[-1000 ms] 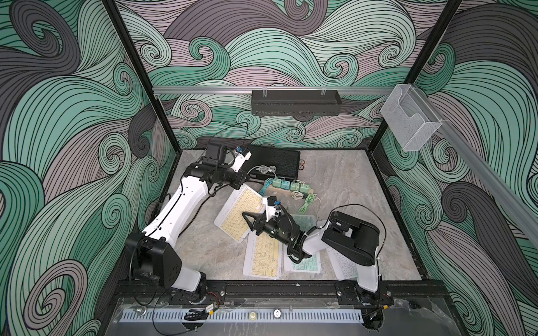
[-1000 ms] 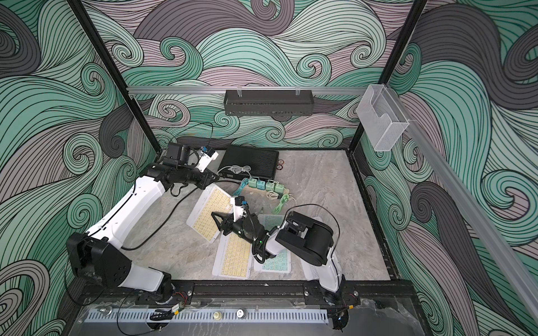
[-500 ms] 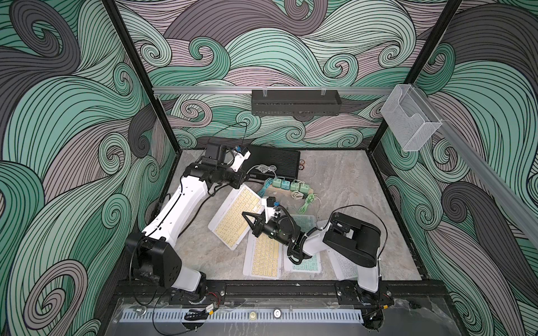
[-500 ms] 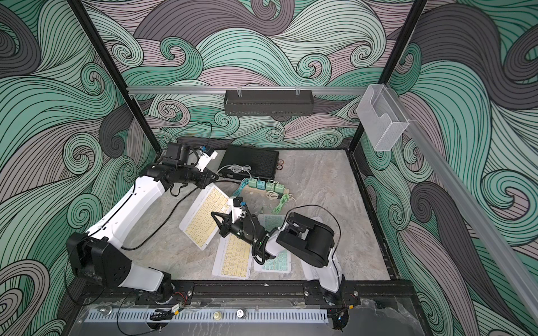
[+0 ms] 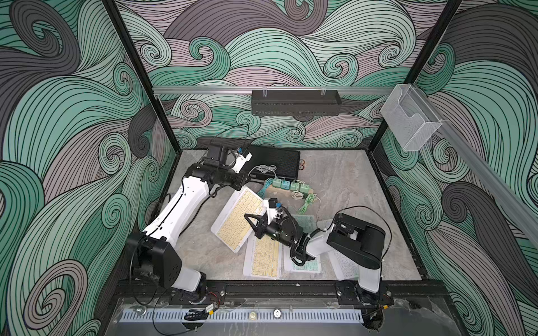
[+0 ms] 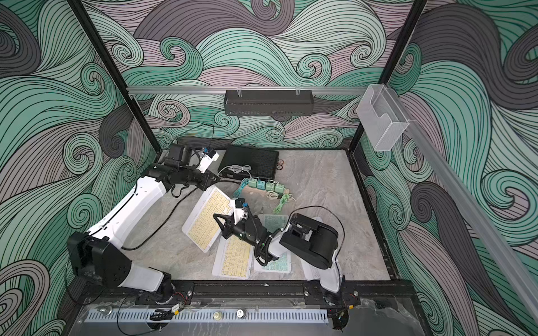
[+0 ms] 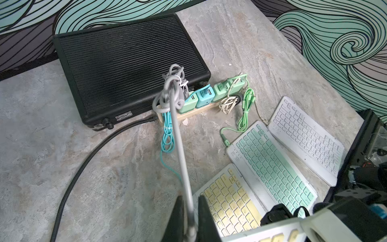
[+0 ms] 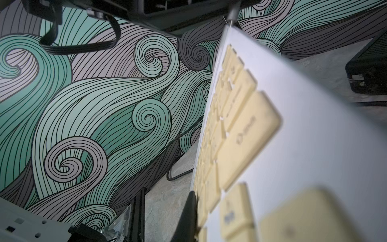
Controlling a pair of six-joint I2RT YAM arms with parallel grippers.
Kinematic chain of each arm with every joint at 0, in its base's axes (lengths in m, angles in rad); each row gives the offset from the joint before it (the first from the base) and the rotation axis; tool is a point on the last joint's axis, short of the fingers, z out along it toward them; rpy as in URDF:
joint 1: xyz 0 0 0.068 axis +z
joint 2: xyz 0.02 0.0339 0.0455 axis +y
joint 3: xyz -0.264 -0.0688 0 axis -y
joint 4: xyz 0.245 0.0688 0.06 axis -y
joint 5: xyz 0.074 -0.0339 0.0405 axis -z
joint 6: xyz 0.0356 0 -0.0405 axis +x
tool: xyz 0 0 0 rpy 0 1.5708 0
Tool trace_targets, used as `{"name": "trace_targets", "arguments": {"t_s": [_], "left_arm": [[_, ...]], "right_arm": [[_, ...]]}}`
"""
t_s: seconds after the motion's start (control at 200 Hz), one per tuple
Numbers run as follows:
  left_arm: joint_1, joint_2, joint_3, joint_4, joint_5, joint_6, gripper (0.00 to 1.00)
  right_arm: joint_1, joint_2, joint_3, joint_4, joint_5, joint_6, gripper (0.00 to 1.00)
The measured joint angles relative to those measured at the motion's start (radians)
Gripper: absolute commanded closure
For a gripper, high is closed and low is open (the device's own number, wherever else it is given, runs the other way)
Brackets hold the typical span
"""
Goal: Unplug the wireless keyboard
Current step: Remove the power cord from the keyboard.
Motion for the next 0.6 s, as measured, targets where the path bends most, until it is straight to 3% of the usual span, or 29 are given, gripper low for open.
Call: {"name": "trace_targets", "arguments": {"t_s": [0.6], "left_arm": [[0.002, 0.0, -0.015, -0.001, -0.044, -0.02, 1.0]], "right_arm": [[0.039, 0.006, 0.041, -0.058, 0.038, 0.061, 1.0]]}}
